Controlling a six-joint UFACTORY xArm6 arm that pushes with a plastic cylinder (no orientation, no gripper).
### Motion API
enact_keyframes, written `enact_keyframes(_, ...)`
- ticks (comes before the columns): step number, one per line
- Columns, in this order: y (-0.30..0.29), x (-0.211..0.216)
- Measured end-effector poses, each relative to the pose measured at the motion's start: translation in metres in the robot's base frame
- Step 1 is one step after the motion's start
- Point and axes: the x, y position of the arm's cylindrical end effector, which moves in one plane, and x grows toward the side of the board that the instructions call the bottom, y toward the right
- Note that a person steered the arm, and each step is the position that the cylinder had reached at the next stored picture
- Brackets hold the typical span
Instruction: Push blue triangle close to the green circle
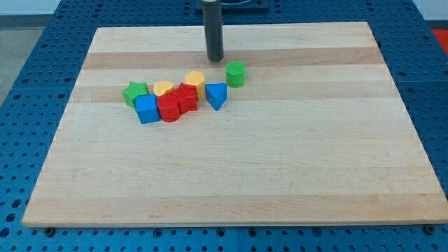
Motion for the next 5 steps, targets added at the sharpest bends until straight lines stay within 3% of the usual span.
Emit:
enact_keyframes(1,0.046,0.005)
enact_keyframes(3,0.055,0.038)
enact_keyframes(4,0.052,0.027)
enact_keyframes(5,0.087,0.073)
